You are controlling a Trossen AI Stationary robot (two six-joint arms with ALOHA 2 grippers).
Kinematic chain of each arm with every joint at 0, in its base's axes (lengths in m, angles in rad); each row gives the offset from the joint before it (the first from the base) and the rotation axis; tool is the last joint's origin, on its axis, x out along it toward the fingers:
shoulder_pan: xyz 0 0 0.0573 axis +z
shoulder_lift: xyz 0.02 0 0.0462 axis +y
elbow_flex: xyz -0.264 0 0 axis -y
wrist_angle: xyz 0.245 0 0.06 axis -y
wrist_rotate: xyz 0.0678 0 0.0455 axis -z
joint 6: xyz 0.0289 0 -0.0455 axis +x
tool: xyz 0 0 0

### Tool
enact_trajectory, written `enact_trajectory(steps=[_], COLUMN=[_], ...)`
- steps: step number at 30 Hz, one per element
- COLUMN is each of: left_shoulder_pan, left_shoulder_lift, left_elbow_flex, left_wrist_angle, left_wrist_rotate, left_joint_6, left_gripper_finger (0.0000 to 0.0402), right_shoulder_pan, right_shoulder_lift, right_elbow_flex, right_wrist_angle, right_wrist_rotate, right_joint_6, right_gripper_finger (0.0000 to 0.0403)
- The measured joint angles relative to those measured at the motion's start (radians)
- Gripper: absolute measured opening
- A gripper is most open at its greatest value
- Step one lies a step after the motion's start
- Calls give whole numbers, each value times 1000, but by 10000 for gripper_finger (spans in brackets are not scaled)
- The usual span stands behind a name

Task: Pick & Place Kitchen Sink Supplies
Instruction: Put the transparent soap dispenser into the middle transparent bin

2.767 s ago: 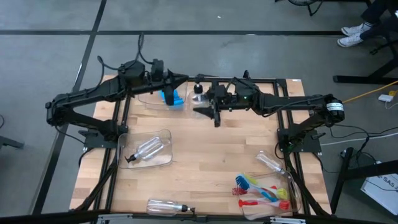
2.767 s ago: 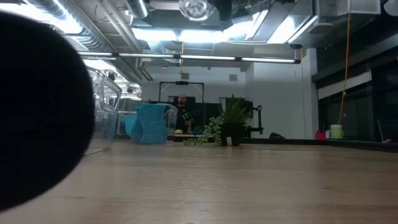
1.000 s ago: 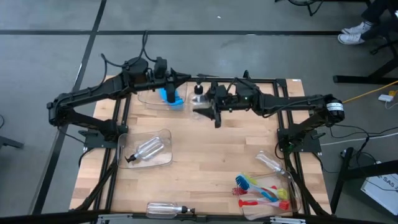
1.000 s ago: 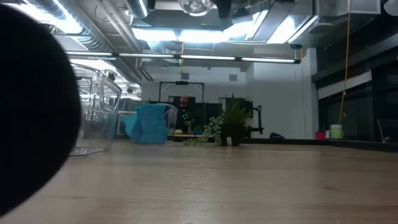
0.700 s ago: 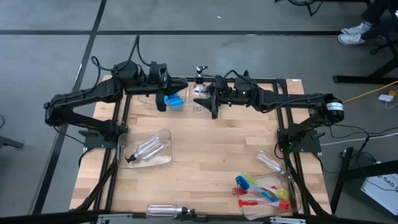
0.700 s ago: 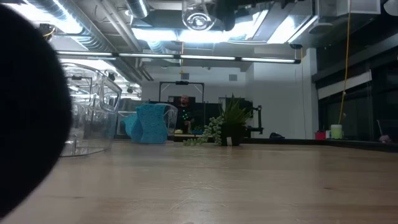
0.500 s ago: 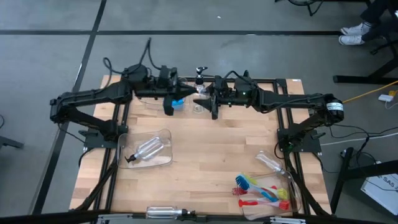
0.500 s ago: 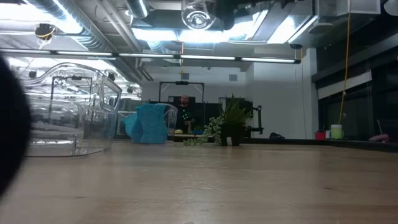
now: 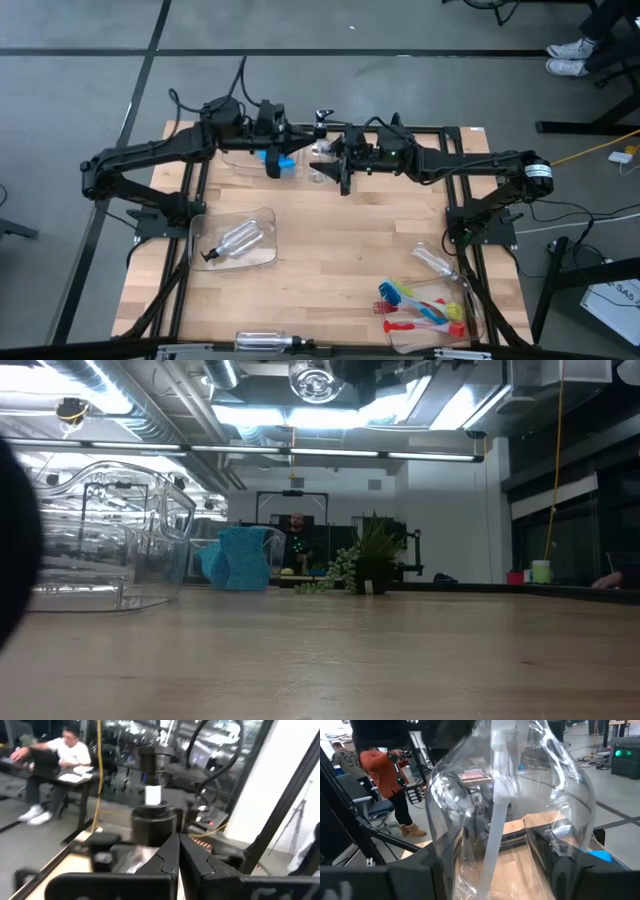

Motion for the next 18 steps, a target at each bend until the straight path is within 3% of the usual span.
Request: enact_trajectory(steps=[2, 6, 10, 18], left_shoulder_pan=[8, 15, 19, -4], left_shoulder_lift=[-22, -55, -99, -96], left_elbow_flex=[2, -2, 1, 0], left_wrist_angle=[-70, -161, -192, -158], left_wrist_rotate=[-19, -185, -280, -147], left_joint_6=[20, 55, 78, 67], left_gripper_finger=[2, 2, 2, 23], right_shoulder_pan=[2, 12, 26, 28], right_shoulder_lift=[1, 0, 0, 0], right_elbow_flex=[-1, -1, -1, -1], right_wrist_angle=[-4, 19, 55, 55], right_wrist_rotate=[-2, -87, -90, -87], right_joint_6=[-1, -19, -42, -48], right_gripper_finger=[225, 225, 225, 225])
